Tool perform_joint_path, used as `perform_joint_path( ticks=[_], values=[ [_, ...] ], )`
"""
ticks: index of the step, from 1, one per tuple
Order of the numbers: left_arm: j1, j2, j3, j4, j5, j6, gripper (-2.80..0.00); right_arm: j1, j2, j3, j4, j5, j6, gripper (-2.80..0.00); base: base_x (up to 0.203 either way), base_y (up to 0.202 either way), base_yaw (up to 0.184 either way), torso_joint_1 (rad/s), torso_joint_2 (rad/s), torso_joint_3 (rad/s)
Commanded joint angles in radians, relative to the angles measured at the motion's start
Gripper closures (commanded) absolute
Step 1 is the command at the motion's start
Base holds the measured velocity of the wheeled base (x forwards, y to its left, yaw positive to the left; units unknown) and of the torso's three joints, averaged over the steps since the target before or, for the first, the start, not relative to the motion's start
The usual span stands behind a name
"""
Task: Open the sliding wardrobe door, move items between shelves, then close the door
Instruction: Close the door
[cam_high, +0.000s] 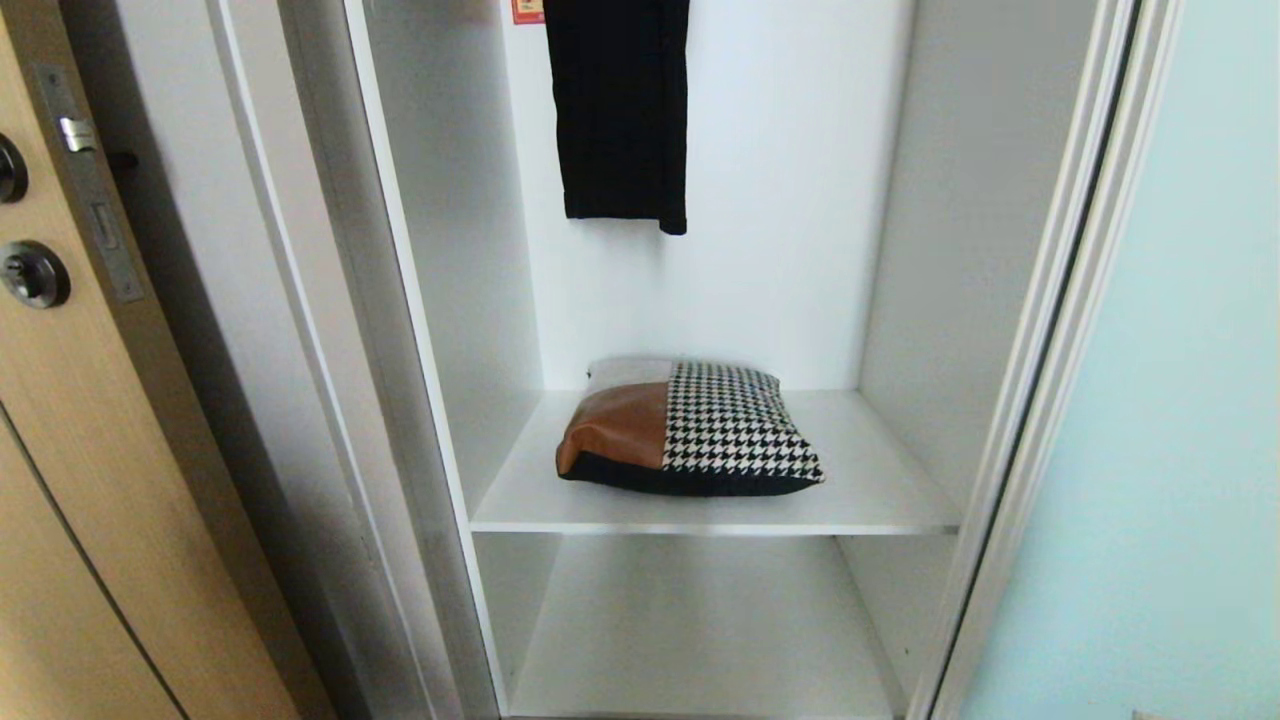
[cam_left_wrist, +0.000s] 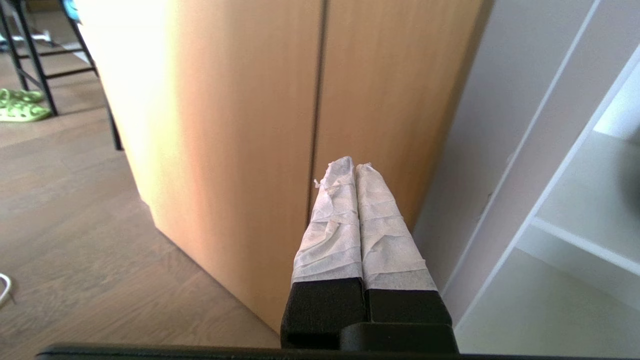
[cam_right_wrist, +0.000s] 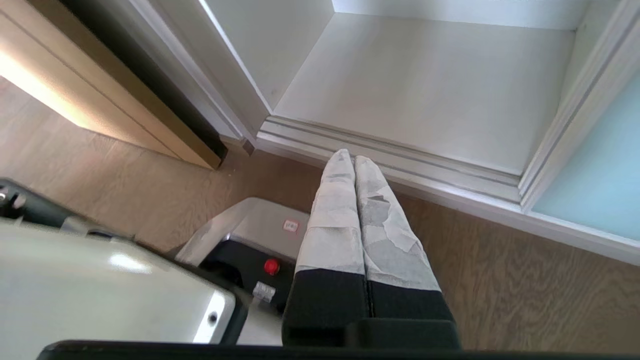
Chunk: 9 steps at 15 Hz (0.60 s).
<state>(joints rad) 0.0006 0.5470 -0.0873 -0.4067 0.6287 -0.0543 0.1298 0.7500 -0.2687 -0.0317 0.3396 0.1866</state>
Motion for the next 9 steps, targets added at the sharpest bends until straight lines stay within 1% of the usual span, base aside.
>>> perform_joint_path(
  ticks=[1, 2, 3, 4, 5, 6, 7, 9],
  values=[
    [0.007, -0.176, 0.025, 0.071, -0.001, 0.007, 0.0, 0.001, -0.13, 0.0, 0.077, 0.003, 0.0, 0.0, 0.0, 0.0, 0.0, 0.0, 0.0, 0.0],
    [0.008, -0.231, 0.034, 0.153, -0.023, 0.011, 0.0, 0.0, -0.16, 0.005, 0.106, 0.001, 0.002, 0.0, 0.0, 0.0, 0.0, 0.0, 0.0, 0.0],
    [0.008, -0.277, 0.037, 0.224, -0.079, 0.009, 0.0, -0.001, -0.195, 0.015, 0.125, -0.002, 0.003, 0.0, 0.0, 0.0, 0.0, 0.0, 0.0, 0.0],
    [0.008, -0.318, 0.039, 0.269, -0.142, 0.012, 0.0, -0.003, -0.23, 0.025, 0.148, -0.002, 0.002, 0.0, 0.0, 0.0, 0.0, 0.0, 0.0, 0.0],
    [0.009, -0.351, 0.049, 0.307, -0.224, 0.03, 0.0, -0.003, -0.271, 0.031, 0.183, -0.002, 0.001, 0.0, 0.0, 0.0, 0.0, 0.0, 0.0, 0.0],
    [0.009, -0.371, 0.062, 0.322, -0.289, 0.061, 0.0, -0.004, -0.308, 0.028, 0.222, -0.002, 0.001, 0.0, 0.0, 0.0, 0.0, 0.0, 0.0, 0.0],
    [0.009, -0.383, 0.061, 0.336, -0.353, 0.07, 0.0, -0.004, -0.34, 0.025, 0.239, -0.003, 0.001, 0.0, 0.0, 0.0, 0.0, 0.0, 0.0, 0.0],
    [0.009, -0.45, 0.054, 0.395, -0.527, 0.072, 0.0, -0.003, -0.413, 0.036, 0.252, -0.002, -0.003, 0.0, 0.0, 0.0, 0.0, 0.0, 0.0, 0.0]
  ],
)
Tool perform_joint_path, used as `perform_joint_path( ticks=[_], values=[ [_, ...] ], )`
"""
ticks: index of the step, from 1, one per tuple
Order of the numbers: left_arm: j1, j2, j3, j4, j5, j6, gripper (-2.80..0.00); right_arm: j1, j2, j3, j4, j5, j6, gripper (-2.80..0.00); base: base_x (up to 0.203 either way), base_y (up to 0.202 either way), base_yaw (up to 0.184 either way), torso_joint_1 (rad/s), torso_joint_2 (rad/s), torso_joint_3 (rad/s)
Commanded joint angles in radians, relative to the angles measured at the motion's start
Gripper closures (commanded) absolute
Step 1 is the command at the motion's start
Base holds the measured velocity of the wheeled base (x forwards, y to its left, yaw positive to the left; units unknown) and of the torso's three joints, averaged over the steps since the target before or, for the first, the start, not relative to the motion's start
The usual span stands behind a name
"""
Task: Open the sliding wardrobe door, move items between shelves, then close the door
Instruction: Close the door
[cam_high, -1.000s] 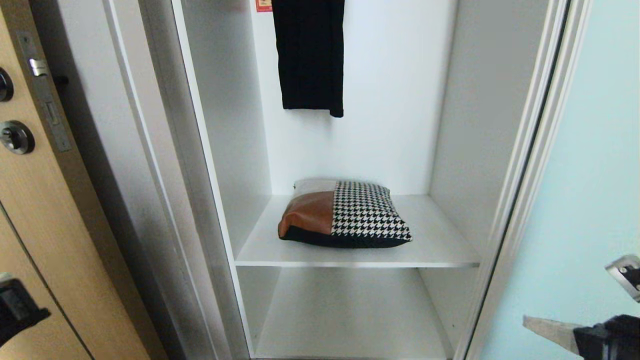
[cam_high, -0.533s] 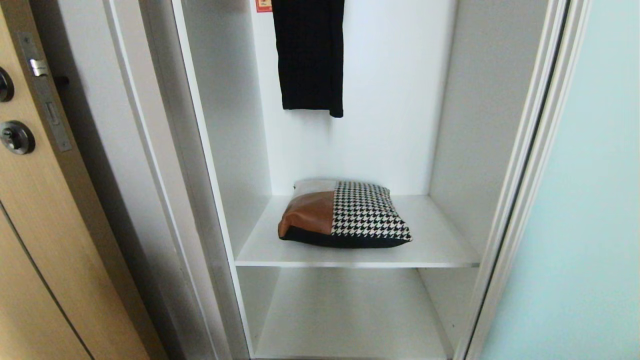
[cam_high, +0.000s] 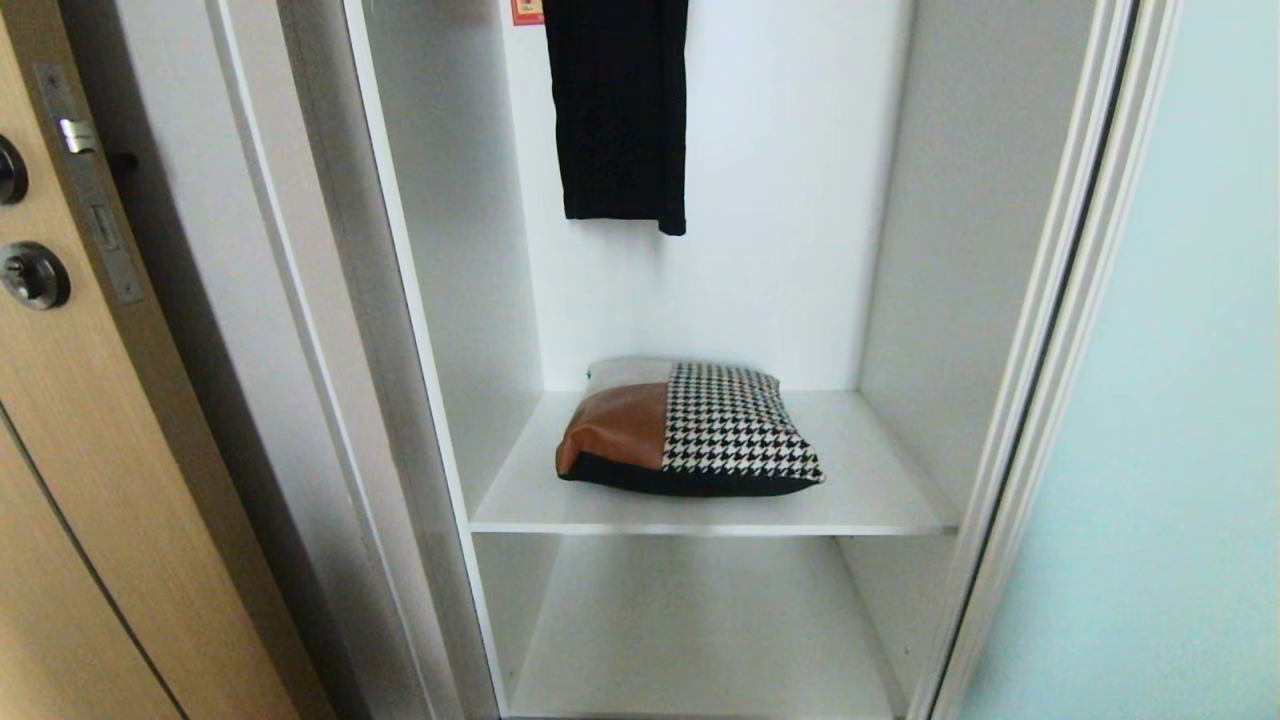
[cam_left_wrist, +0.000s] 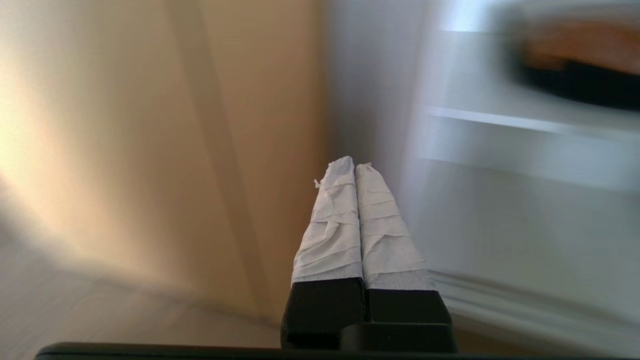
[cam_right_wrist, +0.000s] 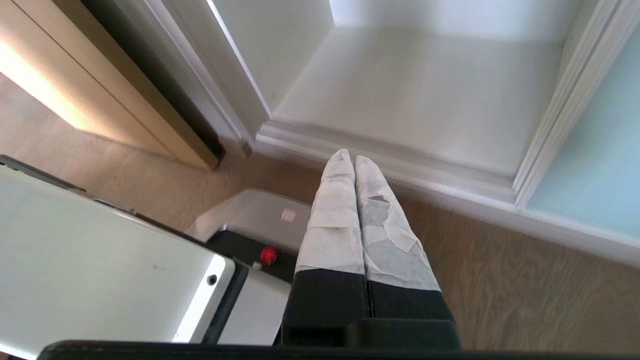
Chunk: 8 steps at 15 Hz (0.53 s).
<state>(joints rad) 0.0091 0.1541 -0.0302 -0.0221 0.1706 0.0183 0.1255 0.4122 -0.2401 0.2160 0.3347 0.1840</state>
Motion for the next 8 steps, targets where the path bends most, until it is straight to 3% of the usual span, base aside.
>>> perform_joint_path(
  ticks=[1, 4, 8],
  values=[
    [0.0, -0.11, -0.001, 0.038, -0.119, -0.001, 0.0, 0.005, -0.102, 0.02, 0.013, 0.002, -0.001, 0.0, 0.0, 0.0, 0.0, 0.0, 0.0, 0.0],
    [0.0, -0.153, 0.009, 0.074, -0.169, -0.018, 0.0, 0.009, -0.131, 0.033, 0.036, 0.003, 0.002, 0.0, 0.0, 0.0, 0.0, 0.0, 0.0, 0.0],
    [0.0, -0.153, 0.031, 0.024, -0.165, -0.006, 0.0, 0.009, -0.131, 0.029, 0.024, -0.013, 0.003, 0.0, 0.0, 0.0, 0.0, 0.0, 0.0, 0.0]
  ],
)
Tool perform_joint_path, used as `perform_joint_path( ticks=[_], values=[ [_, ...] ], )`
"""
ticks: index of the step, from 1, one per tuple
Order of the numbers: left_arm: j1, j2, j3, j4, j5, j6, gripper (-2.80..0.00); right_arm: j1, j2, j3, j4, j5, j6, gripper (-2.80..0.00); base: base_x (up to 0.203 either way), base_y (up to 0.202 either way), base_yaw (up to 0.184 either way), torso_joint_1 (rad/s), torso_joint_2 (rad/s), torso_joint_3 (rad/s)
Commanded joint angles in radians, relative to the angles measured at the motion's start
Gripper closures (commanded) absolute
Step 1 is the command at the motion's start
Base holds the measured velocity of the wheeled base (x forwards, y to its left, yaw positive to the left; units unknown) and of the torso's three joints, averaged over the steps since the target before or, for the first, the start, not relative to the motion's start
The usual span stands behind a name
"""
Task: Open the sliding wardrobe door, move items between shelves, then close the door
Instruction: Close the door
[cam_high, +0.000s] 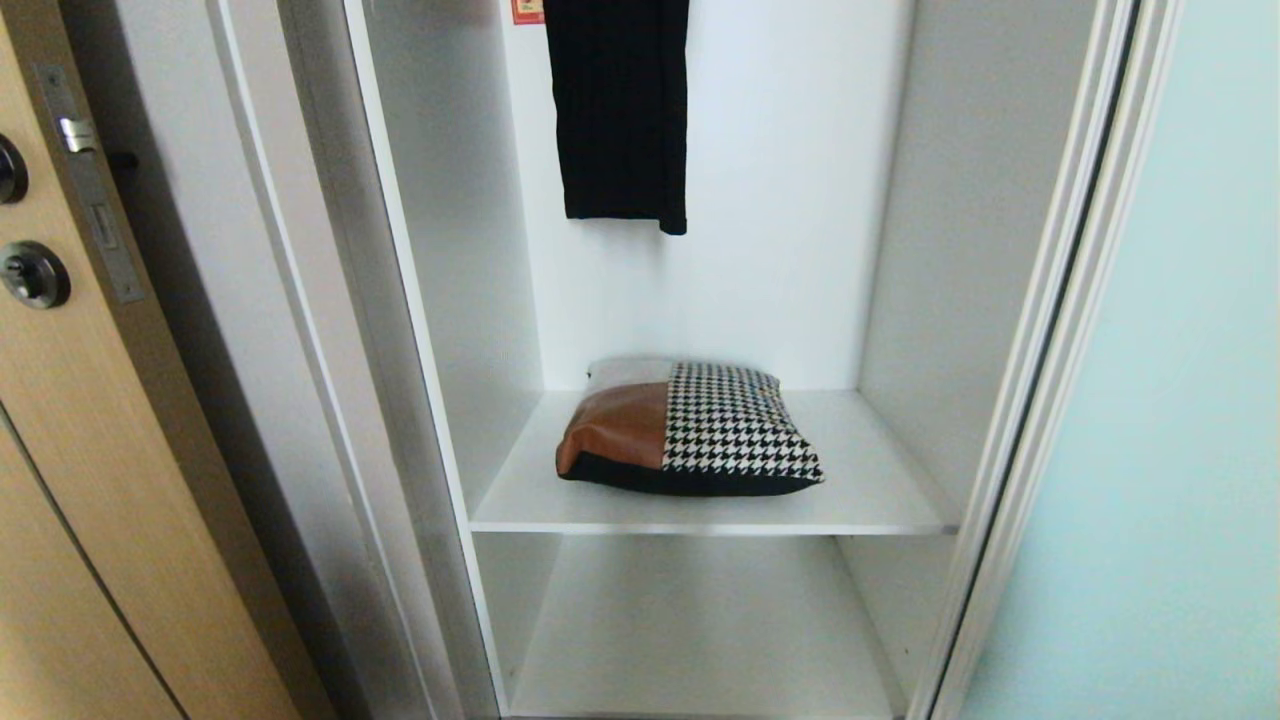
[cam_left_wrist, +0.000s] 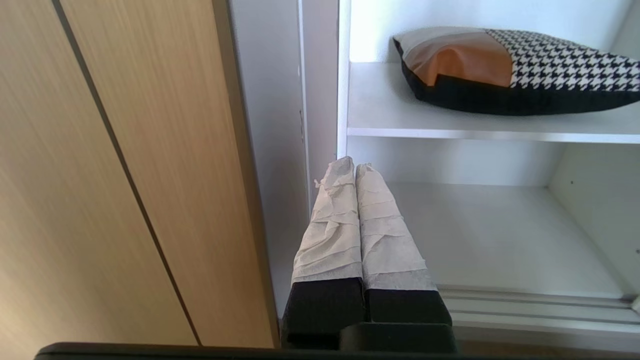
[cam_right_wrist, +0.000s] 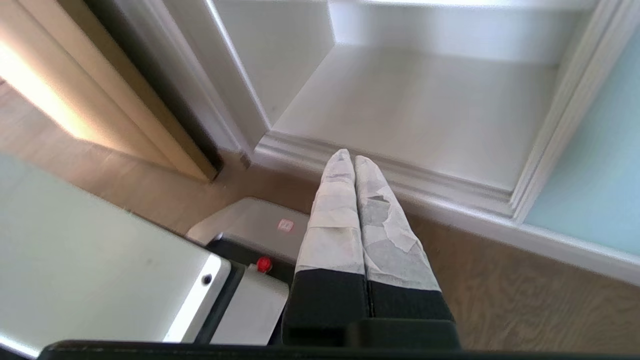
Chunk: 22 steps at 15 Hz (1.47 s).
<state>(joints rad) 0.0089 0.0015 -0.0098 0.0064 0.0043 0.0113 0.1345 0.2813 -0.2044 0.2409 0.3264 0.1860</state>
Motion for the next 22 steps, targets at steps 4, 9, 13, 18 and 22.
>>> perform_joint_path(
  ticks=[4, 9, 13, 18, 22],
  values=[
    [0.0, 0.0, 0.011, -0.009, -0.003, -0.007, 0.0, 0.001, -0.001, 0.002, -0.026, -0.082, 0.0, 0.0, 0.0, 0.0, 0.0, 0.0, 0.0, 0.0],
    [0.0, 0.0, 0.011, -0.009, -0.003, -0.007, 0.0, 0.002, -0.002, 0.023, -0.028, -0.073, -0.009, 0.0, 0.0, 0.0, 0.0, 0.0, 0.0, 0.0],
    [0.0, 0.0, 0.011, -0.009, -0.003, -0.007, 0.0, 0.002, -0.002, 0.06, -0.028, -0.125, -0.004, 0.0, 0.0, 0.0, 0.0, 0.0, 0.0, 0.0],
    [0.0, 0.0, 0.011, -0.009, -0.003, -0.007, 0.0, -0.052, -0.004, 0.154, -0.24, -0.196, -0.049, 0.0, 0.0, 0.0, 0.0, 0.0, 0.0, 0.0],
    [0.0, 0.0, 0.011, -0.009, -0.003, -0.007, 0.0, -0.115, -0.111, 0.189, -0.344, -0.142, -0.104, 0.0, 0.0, 0.0, 0.0, 0.0, 0.0, 0.0]
  ],
)
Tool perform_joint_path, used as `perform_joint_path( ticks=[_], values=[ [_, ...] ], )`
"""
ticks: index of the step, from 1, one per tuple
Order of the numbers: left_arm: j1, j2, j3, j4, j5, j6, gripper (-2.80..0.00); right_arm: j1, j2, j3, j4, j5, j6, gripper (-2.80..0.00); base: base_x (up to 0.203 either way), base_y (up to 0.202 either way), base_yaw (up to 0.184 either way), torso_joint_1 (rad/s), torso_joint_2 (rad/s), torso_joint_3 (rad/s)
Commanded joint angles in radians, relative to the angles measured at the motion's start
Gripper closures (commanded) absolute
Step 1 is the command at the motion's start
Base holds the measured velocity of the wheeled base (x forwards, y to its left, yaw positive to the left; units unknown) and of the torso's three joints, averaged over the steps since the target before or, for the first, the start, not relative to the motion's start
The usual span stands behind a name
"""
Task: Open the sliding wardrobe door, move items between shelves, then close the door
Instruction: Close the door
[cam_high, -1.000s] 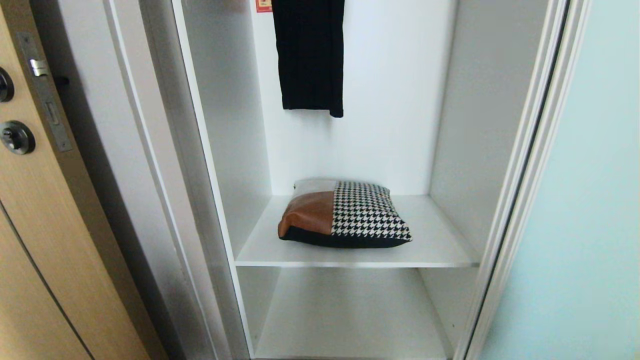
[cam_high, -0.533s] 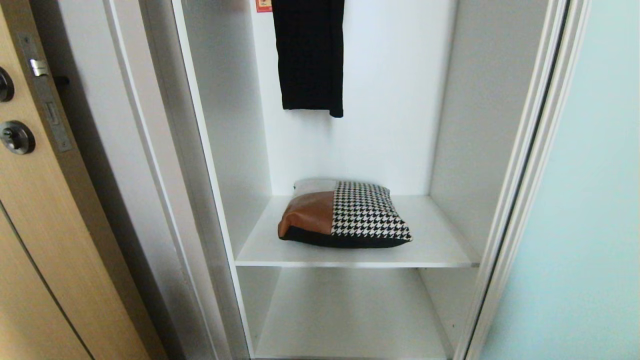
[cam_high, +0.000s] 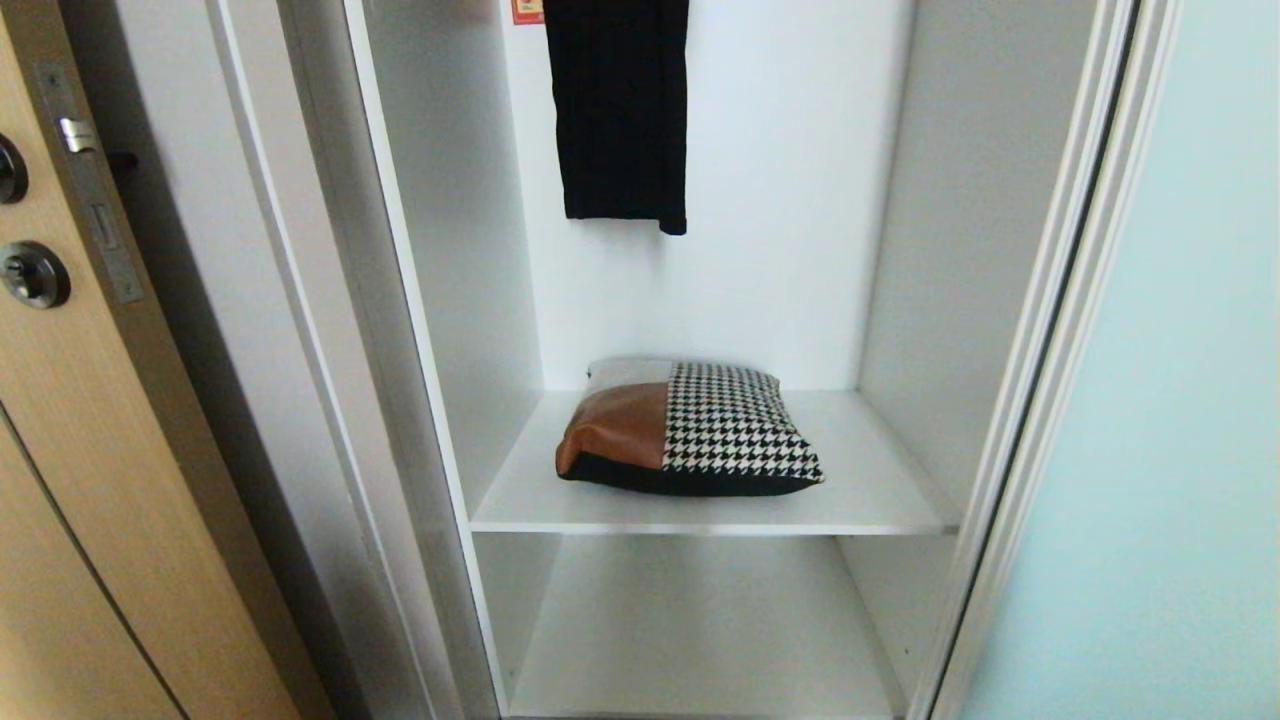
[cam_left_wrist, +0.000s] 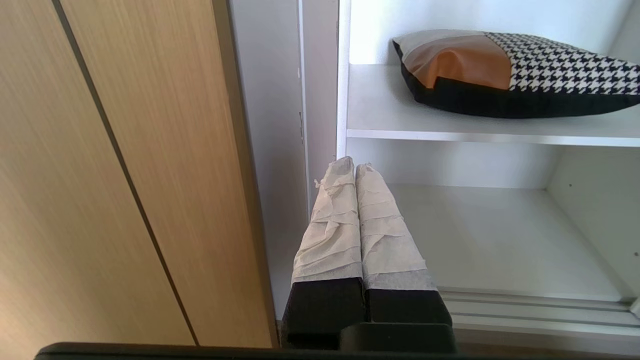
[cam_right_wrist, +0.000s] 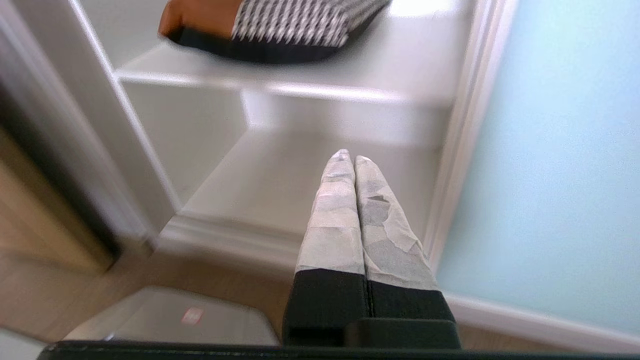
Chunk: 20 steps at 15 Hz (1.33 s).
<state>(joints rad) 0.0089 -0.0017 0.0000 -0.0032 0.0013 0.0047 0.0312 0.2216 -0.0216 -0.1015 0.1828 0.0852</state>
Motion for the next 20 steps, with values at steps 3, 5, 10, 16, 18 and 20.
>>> perform_joint_path(
  ticks=[3, 5, 10, 16, 18, 20],
  values=[
    [0.0, 0.003, 0.002, 0.0, 0.0, 0.0, 0.0, -0.031, -0.172, 0.005, 0.028, -0.083, -0.023, 0.0, 0.0, 0.0, 0.0, 0.0, 0.0, 0.0],
    [0.0, 0.003, 0.002, 0.0, 0.0, 0.0, 0.0, -0.031, -0.224, 0.005, 0.068, -0.13, -0.075, 0.0, 0.0, 0.0, 0.0, 0.0, 0.0, 0.0],
    [0.0, 0.003, 0.002, 0.0, 0.0, 0.0, 0.0, -0.033, -0.223, 0.02, 0.095, -0.186, -0.07, 0.0, 0.0, 0.0, 0.0, 0.0, 0.0, 0.0],
    [0.0, 0.003, 0.002, 0.0, 0.0, 0.0, 0.0, -0.033, -0.223, 0.022, 0.091, -0.186, -0.067, 0.0, 0.0, 0.0, 0.0, 0.0, 0.0, 0.0],
    [0.0, 0.003, 0.002, 0.0, 0.0, 0.0, 0.0, -0.033, -0.223, 0.022, 0.091, -0.186, -0.067, 0.0, 0.0, 0.0, 0.0, 0.0, 0.0, 0.0],
    [0.0, 0.003, 0.002, 0.0, 0.0, 0.0, 0.0, -0.033, -0.223, 0.022, 0.091, -0.186, -0.067, 0.0, 0.0, 0.0, 0.0, 0.0, 0.0, 0.0]
  ],
)
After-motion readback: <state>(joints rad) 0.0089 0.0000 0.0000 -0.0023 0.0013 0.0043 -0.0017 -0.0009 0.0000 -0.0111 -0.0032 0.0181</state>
